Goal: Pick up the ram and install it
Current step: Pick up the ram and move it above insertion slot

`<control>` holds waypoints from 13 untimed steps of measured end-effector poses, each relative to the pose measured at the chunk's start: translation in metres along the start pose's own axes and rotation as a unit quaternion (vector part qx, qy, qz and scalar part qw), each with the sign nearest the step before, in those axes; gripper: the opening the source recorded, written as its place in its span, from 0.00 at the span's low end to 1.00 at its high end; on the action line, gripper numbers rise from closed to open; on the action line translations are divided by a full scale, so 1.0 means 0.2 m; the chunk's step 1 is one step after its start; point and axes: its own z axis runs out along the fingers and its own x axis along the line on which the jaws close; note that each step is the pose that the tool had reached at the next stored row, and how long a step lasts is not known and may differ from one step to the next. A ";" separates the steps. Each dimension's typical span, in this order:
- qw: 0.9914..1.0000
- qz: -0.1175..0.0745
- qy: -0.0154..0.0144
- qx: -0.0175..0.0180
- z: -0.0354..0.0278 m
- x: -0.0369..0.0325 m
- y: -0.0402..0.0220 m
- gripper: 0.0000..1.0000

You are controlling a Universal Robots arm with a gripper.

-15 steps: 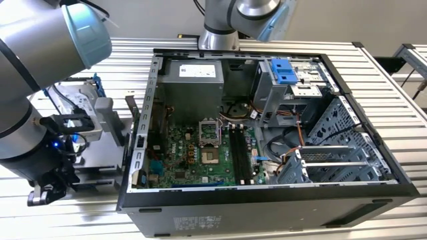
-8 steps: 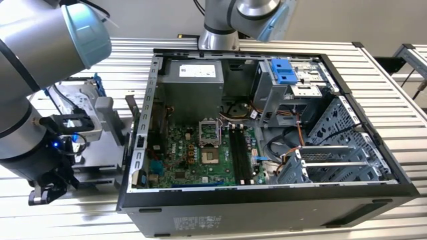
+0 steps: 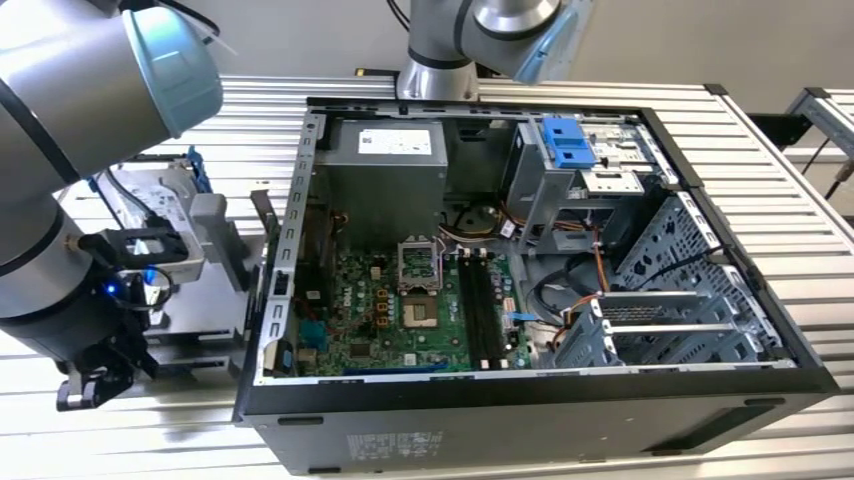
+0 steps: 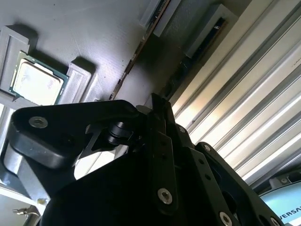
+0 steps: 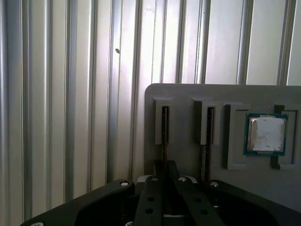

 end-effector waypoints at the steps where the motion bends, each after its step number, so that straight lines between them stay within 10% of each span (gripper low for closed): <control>1: 1.000 0.000 0.000 0.000 0.000 0.000 0.000 0.00; 5: 1.000 0.006 0.000 0.000 -0.025 0.000 0.001 0.00; 13: 1.000 0.006 0.000 0.000 -0.207 -0.004 0.003 0.00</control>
